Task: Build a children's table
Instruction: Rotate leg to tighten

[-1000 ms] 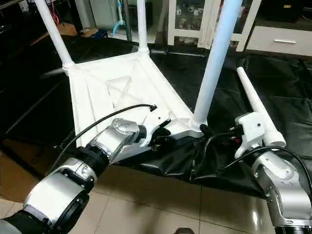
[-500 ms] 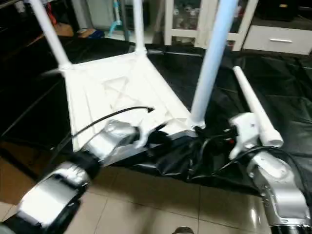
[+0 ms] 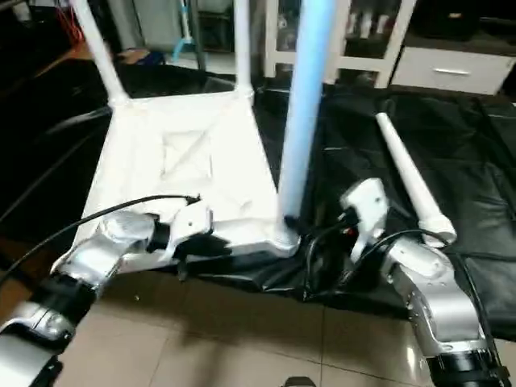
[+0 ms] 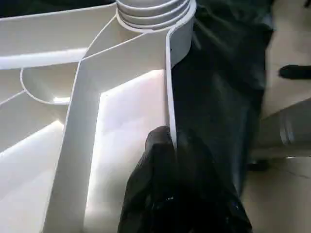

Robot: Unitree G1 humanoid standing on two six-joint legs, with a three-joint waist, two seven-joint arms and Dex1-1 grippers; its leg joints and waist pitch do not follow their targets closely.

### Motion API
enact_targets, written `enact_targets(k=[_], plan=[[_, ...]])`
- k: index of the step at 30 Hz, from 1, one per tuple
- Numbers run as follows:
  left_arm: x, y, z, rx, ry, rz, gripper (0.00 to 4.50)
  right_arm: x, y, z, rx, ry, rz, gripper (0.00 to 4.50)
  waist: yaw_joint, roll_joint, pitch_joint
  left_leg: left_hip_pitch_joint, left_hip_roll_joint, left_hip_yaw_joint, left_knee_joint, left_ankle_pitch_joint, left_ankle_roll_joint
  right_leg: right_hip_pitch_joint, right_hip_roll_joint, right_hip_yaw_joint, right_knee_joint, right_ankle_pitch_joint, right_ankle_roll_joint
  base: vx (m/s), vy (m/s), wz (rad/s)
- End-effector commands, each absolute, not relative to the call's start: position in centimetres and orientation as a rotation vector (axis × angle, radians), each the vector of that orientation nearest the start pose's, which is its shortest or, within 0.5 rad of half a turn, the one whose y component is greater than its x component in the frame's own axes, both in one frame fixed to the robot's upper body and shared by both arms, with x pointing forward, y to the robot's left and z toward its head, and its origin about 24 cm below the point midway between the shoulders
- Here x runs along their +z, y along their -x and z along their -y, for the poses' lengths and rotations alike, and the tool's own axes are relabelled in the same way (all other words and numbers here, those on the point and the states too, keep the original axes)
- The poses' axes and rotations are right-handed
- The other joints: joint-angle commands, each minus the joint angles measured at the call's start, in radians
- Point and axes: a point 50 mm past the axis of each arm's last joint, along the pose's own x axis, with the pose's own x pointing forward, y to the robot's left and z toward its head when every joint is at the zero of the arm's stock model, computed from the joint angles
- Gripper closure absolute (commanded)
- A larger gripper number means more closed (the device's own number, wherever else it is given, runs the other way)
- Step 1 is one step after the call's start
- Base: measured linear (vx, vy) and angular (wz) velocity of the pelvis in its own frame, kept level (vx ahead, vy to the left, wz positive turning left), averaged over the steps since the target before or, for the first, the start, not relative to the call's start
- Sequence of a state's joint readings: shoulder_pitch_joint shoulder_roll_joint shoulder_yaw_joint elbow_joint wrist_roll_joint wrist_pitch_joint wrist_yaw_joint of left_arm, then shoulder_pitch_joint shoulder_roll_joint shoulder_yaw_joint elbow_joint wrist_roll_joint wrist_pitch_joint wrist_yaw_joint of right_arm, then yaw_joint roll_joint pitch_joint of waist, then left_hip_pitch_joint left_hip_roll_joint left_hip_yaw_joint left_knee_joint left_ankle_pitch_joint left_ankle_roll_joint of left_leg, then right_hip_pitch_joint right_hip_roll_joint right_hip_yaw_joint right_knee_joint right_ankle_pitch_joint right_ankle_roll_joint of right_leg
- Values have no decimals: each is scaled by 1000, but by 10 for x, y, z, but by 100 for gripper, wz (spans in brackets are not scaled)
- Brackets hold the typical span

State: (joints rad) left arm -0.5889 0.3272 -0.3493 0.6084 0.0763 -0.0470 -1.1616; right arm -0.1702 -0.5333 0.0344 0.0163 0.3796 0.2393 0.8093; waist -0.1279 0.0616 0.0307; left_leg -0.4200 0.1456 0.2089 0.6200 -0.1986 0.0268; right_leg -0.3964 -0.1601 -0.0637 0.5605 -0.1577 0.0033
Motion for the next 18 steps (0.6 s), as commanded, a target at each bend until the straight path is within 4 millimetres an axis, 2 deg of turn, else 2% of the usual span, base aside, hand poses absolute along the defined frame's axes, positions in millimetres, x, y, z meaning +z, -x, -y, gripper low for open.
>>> enact_targets(k=[1,2,4,5,6,7,9,10,12,15,16,18], plan=[[22,-295,-113,-1484,-534,-494,444,78,-267,192,927,136,-202,7,7,-19,-53,29,78,-47,-113,-386,40,28,-3,13,-46,-205,-193,0,0,0],[22,-296,-113,-1486,-532,-491,444,77,-268,192,942,143,-213,7,12,-19,-55,32,77,-44,-111,-369,47,27,-3,13,-45,-185,-201,0,0,0],[24,-295,-110,-1502,-519,-491,444,73,-272,194,969,160,-239,7,19,-20,-55,31,76,-42,-109,-341,55,29,-3,13,-41,-163,-212,0,0,0],[24,-295,-110,-1502,-519,-491,448,73,-272,194,969,160,-239,25,22,-20,-55,31,77,-41,-109,-335,58,29,-4,14,-42,-162,-213,0,0,0],[25,-295,-109,-1510,-517,-493,450,72,-275,195,983,164,-249,42,31,-14,-55,33,77,-41,-107,-327,60,29,-5,15,-40,-157,-216,0,0,0],[25,-295,-108,-1520,-516,-498,450,72,-278,196,995,161,-253,42,31,-20,-56,34,76,-39,-107,-322,61,28,-2,14,-41,-153,-221,0,0,0],[26,-295,-107,-1523,-516,-501,450,72,-280,196,1004,165,-257,48,34,-19,-55,34,76,-38,-106,-315,65,29,-3,15,-41,-152,-224,0,0,0],[26,-295,-106,-1527,-518,-506,450,73,-283,197,1016,175,-261,77,38,-20,-57,34,76,-38,-104,-300,71,31,-3,15,-39,-140,-228,0,0,0],[25,-295,-106,-1530,-523,-514,450,76,-286,199,1033,191,-263,85,43,-26,-59,35,77,-36,-101,-277,81,32,-2,15,-37,-123,-233,0,0,0],[25,-295,-107,-1530,-530,-526,450,82,-288,205,1055,200,-262,106,59,-24,-61,38,78,-34,-96,-237,99,34,-3,16,-32,-99,-241,0,0,0],[25,-296,-108,-1530,-530,-528,450,83,-287,206,1078,190,-270,124,62,-23,-62,37,77,-34,-95,-217,107,34,-3,16,-30,-82,-245,0,0,0],[25,-296,-108,-1530,-530,-529,450,83,-286,207,1095,182,-275,130,67,-24,-63,37,78,-33,-93,-200,120,35,-2,16,-28,-64,-251,0,0,0]])
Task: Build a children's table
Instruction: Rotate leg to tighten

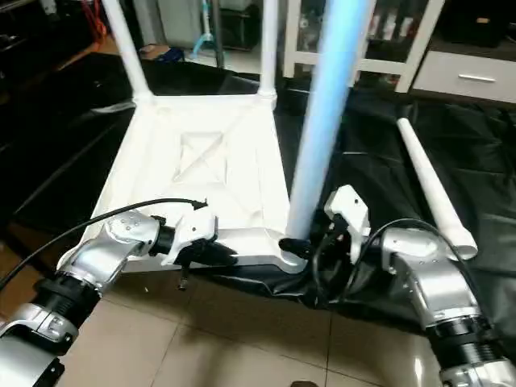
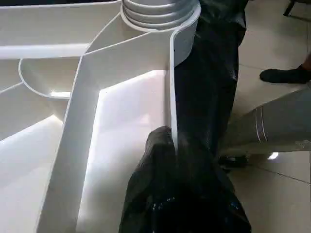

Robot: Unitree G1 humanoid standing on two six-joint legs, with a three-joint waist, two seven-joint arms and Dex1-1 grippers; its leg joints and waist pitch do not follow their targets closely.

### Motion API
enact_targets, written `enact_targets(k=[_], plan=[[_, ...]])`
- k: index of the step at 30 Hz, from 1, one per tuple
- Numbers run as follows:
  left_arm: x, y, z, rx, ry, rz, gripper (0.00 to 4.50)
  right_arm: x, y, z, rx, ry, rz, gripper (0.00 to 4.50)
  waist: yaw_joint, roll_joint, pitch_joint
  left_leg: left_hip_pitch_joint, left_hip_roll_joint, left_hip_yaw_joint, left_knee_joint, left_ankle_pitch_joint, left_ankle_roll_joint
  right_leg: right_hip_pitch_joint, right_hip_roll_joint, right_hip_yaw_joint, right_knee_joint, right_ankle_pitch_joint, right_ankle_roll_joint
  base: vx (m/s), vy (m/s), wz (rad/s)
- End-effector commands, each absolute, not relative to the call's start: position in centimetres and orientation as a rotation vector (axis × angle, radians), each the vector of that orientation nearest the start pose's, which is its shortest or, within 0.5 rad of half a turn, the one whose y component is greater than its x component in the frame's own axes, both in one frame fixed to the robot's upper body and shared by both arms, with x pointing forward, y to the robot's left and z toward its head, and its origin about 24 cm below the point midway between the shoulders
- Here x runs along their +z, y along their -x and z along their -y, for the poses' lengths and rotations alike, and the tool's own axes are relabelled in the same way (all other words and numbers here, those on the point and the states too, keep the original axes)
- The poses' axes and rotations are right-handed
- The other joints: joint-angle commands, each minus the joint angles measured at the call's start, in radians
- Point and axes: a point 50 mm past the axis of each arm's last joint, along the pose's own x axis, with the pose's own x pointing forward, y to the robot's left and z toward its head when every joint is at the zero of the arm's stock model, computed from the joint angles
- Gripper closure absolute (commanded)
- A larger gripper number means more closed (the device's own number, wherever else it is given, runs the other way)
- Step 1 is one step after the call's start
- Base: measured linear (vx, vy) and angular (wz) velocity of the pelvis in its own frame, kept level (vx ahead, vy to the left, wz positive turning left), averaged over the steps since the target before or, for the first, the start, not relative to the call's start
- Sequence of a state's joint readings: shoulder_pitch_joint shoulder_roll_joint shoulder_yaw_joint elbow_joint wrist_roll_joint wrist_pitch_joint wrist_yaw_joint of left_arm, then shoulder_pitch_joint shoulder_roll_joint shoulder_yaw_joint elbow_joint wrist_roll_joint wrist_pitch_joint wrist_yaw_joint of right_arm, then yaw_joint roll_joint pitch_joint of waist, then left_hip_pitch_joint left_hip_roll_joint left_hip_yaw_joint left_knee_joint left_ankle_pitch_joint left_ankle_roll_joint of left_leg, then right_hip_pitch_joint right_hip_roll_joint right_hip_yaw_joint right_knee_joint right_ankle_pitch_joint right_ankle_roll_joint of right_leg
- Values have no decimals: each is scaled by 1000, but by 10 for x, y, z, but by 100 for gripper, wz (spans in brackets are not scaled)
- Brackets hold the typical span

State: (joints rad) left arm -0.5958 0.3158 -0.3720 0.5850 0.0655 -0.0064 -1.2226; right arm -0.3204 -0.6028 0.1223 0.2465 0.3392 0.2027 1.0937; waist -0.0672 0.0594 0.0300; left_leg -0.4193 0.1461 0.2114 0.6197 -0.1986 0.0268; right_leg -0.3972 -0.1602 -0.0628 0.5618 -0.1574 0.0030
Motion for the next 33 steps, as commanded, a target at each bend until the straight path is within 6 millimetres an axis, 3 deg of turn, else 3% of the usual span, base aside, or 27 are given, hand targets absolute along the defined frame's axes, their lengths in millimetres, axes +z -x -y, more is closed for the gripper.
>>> enact_targets(k=[1,5,7,8,16,23,25,28,30,32,33], plan=[[25,-296,-108,-1531,-531,-535,450,82,-284,209,1133,176,-287,151,9,-21,-64,38,77,-35,-90,-194,125,36,-1,14,-28,-61,-255,0,0,0],[25,-296,-109,-1532,-532,-540,450,82,-282,211,1162,166,-294,175,15,-22,-65,37,78,-34,-90,-194,127,37,-1,14,-28,-76,-260,0,0,0],[25,-295,-109,-1534,-533,-544,450,84,-282,212,1170,169,-294,196,18,-23,-64,38,78,-33,-91,-213,117,36,-1,15,-30,-101,-258,0,0,0],[24,-295,-110,-1537,-534,-547,450,84,-281,214,1177,169,-296,205,21,-18,-64,38,78,-34,-92,-219,110,36,-1,15,-30,-111,-256,0,0,0],[23,-293,-110,-1550,-542,-561,450,83,-282,217,1171,160,-297,253,23,-22,-60,38,78,-32,-98,-288,77,33,1,20,-37,-183,-239,0,0,0],[21,-295,-106,-1518,-555,-561,450,77,-290,216,1045,110,-266,259,14,-23,-55,42,76,-33,-106,-378,30,24,4,28,-47,-278,-213,0,0,0],[24,-302,-100,-1464,-539,-540,450,70,-296,216,931,92,-276,260,11,-24,-54,44,76,-34,-108,-407,16,20,5,30,-50,-315,-203,0,0,0],[30,-312,-86,-1376,-475,-509,450,54,-304,212,727,56,-304,260,-15,-27,-47,45,70,-43,-114,-523,-55,8,7,27,-63,-458,-157,-19,1,-2],[32,-316,-78,-1342,-451,-498,450,47,-307,208,648,42,-312,260,-31,-26,-46,45,68,-52,-114,-571,-71,7,4,23,-71,-529,-125,-56,7,-6],[37,-324,-62,-1248,-403,-472,450,39,-314,199,488,28,-311,261,-54,-25,-45,40,67,-61,-118,-599,-87,8,6,17,-72,-541,-110,0,0,0],[39,-329,-54,-1178,-363,-467,450,35,-319,195,387,24,-307,261,-71,-23,-42,42,66,-64,-120,-631,-107,1,8,14,-74,-541,-107,0,0,0]])
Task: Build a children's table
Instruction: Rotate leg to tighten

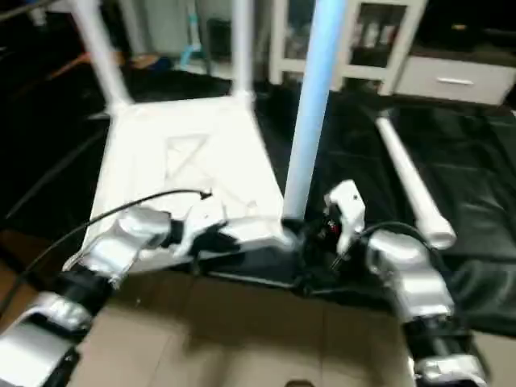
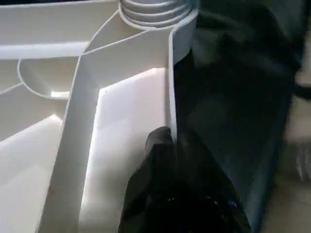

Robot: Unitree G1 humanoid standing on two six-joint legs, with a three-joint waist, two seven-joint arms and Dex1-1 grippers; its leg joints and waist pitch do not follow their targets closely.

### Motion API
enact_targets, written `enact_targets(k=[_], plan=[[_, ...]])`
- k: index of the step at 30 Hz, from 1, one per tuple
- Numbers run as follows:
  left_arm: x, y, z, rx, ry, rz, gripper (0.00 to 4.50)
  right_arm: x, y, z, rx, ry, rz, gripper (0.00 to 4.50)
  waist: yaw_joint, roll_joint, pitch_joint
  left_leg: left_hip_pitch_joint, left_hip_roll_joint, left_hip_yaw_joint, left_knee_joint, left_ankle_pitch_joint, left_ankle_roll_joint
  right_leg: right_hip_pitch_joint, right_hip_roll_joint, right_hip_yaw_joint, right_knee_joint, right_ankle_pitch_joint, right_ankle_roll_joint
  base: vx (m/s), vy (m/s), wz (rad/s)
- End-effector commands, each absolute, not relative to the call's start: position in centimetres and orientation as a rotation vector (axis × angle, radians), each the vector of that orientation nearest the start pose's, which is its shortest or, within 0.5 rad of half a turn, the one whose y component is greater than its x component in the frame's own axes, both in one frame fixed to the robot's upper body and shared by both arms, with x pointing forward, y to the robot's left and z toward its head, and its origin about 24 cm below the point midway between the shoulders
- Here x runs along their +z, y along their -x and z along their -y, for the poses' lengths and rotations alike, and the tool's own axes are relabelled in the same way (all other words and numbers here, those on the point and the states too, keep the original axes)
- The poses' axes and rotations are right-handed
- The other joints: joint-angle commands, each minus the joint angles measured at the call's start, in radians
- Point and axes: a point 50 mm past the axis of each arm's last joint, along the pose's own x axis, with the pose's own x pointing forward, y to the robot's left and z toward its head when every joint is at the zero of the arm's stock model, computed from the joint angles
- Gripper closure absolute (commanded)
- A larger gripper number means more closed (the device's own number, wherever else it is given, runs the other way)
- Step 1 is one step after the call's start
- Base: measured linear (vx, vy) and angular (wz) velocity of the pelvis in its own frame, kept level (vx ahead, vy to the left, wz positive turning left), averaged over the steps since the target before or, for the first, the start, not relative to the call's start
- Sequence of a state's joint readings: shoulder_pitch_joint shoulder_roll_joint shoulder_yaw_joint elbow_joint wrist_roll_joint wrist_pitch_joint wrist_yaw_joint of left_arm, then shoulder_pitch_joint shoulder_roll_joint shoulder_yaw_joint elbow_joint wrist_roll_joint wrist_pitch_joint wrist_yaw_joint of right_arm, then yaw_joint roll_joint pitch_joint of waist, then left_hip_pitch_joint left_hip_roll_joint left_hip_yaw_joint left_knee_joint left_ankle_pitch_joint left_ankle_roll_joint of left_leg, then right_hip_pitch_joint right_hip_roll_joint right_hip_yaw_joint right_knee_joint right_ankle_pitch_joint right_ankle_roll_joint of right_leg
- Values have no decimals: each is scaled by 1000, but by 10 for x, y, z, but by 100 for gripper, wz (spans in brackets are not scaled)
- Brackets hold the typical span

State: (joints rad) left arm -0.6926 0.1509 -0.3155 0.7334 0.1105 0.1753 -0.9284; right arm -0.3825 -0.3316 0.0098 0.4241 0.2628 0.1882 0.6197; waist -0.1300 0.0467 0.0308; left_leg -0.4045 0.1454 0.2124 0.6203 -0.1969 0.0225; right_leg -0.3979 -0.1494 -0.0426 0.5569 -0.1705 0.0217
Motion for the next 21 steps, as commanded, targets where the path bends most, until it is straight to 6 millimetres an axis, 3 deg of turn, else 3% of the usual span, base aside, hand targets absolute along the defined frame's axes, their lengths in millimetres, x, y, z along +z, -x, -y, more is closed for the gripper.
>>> enact_targets(k=[1,2,3,4,6,9,11,12,13,15,17,20,21], plan=[[41,-333,-43,-1105,-317,-465,450,32,-325,190,266,26,-298,261,-25,-9,-45,29,63,-75,-122,-672,-113,6,-3,-17,-75,-548,-114,-52,19,-8],[42,-334,-41,-1091,-306,-462,450,32,-327,189,242,22,-292,261,-33,-11,-42,30,62,-74,-122,-686,-115,3,-1,-17,-78,-558,-109,-52,19,-8],[46,-338,-28,-1018,-245,-449,450,32,-335,180,115,3,-262,262,-50,-5,-41,32,58,-78,-120,-717,-117,-2,-3,-24,-82,-570,-106,0,0,0],[49,-339,-21,-1002,-217,-436,450,31,-339,172,81,3,-247,262,-64,2,-43,34,57,-88,-121,-735,-116,6,-5,-35,-91,-557,-104,0,0,0],[54,-341,-11,-963,-193,-418,450,33,-345,154,49,3,-215,262,-87,-2,-42,20,59,-90,-124,-739,-102,18,-8,-46,-89,-509,-114,0,0,0],[57,-344,-9,-931,-211,-400,450,41,-351,139,60,-37,-159,262,-104,-7,-44,16,54,-81,-115,-689,-61,13,-19,-43,-94,-468,-142,0,0,0],[56,-346,-13,-916,-222,-405,450,48,-353,135,89,-51,-113,262,-105,-6,-45,11,55,-77,-113,-647,-36,18,-22,-40,-91,-451,-152,0,0,0],[56,-347,-15,-910,-224,-407,450,50,-354,134,100,-58,-101,262,-106,-5,-47,8,57,-75,-113,-619,-24,21,-23,-39,-87,-415,-163,0,0,0],[55,-349,-19,-892,-237,-413,450,54,-354,131,137,-71,-70,262,-105,-11,-49,4,58,-73,-113,-585,-10,24,-23,-37,-83,-374,-176,0,0,0],[54,-350,-23,-881,-246,-418,450,59,-354,129,184,-86,-33,262,-102,-8,-51,1,59,-68,-110,-531,19,29,-23,-35,-76,-311,-195,0,0,0],[53,-351,-27,-874,-260,-421,450,63,-353,127,247,-87,1,206,-100,-9,-53,-2,60,-64,-108,-475,53,35,-24,-35,-73,-273,-204,0,0,0],[50,-352,-33,-873,-292,-425,450,71,-351,129,318,-66,51,182,-94,-11,-55,-2,62,-58,-102,-422,93,35,-24,-32,-68,-245,-211,0,0,0],[50,-352,-35,-884,-308,-422,450,75,-350,132,338,-62,68,170,-96,-13,-55,-9,61,-59,-101,-400,108,42,-25,-32,-65,-250,-202,0,0,0]])
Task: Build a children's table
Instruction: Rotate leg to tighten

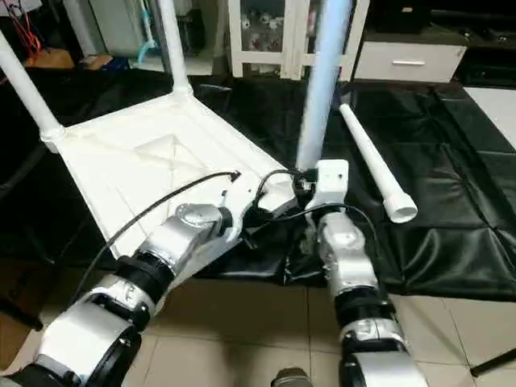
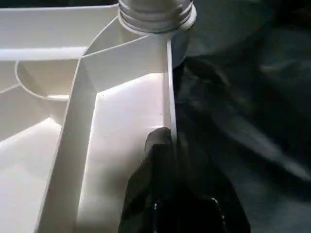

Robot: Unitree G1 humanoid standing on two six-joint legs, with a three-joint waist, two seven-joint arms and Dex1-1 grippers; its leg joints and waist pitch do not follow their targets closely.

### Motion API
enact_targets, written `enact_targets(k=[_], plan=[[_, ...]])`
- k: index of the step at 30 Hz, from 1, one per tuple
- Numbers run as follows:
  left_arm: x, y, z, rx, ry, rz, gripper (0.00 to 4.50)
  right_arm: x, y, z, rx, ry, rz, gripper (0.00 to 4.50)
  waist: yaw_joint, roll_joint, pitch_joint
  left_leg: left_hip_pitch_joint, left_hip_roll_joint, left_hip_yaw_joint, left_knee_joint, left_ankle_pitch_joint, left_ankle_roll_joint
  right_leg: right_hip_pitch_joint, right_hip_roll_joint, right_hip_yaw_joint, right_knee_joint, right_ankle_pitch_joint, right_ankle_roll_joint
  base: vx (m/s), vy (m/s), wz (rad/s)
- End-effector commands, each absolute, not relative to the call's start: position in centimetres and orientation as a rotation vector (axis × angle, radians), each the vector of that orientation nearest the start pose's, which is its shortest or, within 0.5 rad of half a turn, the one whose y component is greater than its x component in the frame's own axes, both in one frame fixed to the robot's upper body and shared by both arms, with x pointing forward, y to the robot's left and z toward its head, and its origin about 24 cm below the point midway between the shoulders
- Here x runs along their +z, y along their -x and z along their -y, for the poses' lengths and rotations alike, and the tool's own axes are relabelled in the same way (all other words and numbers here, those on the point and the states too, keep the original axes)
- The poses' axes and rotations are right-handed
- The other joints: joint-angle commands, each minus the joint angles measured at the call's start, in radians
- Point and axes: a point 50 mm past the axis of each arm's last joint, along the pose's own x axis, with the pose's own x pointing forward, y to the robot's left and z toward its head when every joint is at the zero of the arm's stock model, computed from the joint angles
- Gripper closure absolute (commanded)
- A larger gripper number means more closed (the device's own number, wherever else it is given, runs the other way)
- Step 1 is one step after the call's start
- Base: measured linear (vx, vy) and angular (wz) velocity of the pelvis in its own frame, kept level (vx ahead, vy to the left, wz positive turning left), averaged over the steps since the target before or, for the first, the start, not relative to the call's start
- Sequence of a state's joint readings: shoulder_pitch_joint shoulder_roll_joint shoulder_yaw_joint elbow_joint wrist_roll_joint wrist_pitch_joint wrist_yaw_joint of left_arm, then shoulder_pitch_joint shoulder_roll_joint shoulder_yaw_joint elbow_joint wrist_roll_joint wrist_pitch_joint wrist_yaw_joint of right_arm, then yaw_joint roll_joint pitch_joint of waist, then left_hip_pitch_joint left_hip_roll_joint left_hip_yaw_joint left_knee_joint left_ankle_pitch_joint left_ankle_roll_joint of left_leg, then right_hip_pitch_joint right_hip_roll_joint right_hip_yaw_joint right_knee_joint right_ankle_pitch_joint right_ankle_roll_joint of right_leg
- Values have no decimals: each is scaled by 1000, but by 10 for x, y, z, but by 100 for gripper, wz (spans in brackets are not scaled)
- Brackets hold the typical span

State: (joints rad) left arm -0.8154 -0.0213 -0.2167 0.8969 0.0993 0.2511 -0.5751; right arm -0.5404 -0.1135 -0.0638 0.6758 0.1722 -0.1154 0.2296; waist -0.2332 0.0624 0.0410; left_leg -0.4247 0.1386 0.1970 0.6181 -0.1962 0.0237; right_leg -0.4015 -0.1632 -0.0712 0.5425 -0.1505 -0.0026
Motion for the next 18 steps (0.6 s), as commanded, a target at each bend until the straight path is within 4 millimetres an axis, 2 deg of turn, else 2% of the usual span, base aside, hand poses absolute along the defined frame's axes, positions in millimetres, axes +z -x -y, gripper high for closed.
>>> enact_targets(k=[1,3,4,5,6,8,9,10,11,13,14,15,16,18], plan=[[49,-352,-36,-890,-316,-420,450,76,-349,133,348,-59,78,170,7,-27,-67,7,69,-45,-98,-369,119,48,-12,-3,-47,-260,-173,0,0,0],[46,-350,-42,-923,-350,-421,450,82,-346,143,385,-25,104,149,10,-27,-69,14,72,-43,-95,-340,135,45,-8,-3,-46,-234,-179,0,0,0],[44,-348,-45,-960,-364,-421,450,84,-344,150,401,8,103,141,17,-28,-70,19,73,-41,-93,-321,146,43,-7,-1,-44,-210,-190,0,0,0],[43,-343,-50,-1038,-377,-411,450,86,-341,162,438,56,83,133,22,-28,-69,20,74,-38,-90,-299,159,43,-7,0,-40,-188,-200,0,0,0],[43,-343,-50,-1047,-378,-409,450,86,-341,163,443,61,80,123,27,-29,-70,17,73,-40,-89,-282,170,47,-6,0,-38,-175,-205,0,0,0],[42,-335,-55,-1164,-381,-391,450,88,-337,178,500,111,39,106,40,-29,-71,23,75,-35,-85,-237,194,44,-5,3,-32,-135,-218,51,-10,7],[43,-329,-58,-1240,-384,-372,450,89,-333,185,554,119,12,106,49,-34,-72,27,76,-31,-81,-221,208,42,-4,6,-31,-113,-231,52,-12,8],[43,-324,-61,-1310,-383,-364,450,90,-328,190,622,130,-21,106,62,-34,-74,18,75,-34,-78,-193,230,54,-7,6,-20,-91,-234,0,0,0],[42,-317,-67,-1381,-393,-370,450,90,-317,196,747,155,-68,106,77,-33,-74,22,79,-35,-75,-167,244,52,-9,7,-16,-64,-239,0,0,0],[42,-313,-71,-1417,-403,-370,450,90,-309,200,823,172,-99,106,101,-32,-73,27,82,-33,-71,-129,262,47,-6,12,-8,-16,-251,0,0,0],[41,-310,-73,-1438,-396,-377,450,90,-303,203,873,194,-115,106,110,-31,-74,27,83,-34,-71,-115,262,49,-7,12,-6,-13,-253,0,0,0],[42,-308,-74,-1461,-388,-380,450,89,-297,207,914,208,-132,106,126,-32,-75,35,84,-31,-71,-101,258,43,-4,13,-5,-12,-259,0,0,0],[42,-304,-75,-1489,-374,-379,450,88,-293,210,944,204,-148,106,140,-33,-73,32,85,-31,-72,-98,253,47,-5,16,-4,-22,-262,0,0,0],[43,-302,-76,-1512,-363,-379,450,87,-288,214,970,207,-161,106,154,-34,-69,33,86,-28,-79,-140,228,44,-2,18,-9,-85,-257,0,0,0]])
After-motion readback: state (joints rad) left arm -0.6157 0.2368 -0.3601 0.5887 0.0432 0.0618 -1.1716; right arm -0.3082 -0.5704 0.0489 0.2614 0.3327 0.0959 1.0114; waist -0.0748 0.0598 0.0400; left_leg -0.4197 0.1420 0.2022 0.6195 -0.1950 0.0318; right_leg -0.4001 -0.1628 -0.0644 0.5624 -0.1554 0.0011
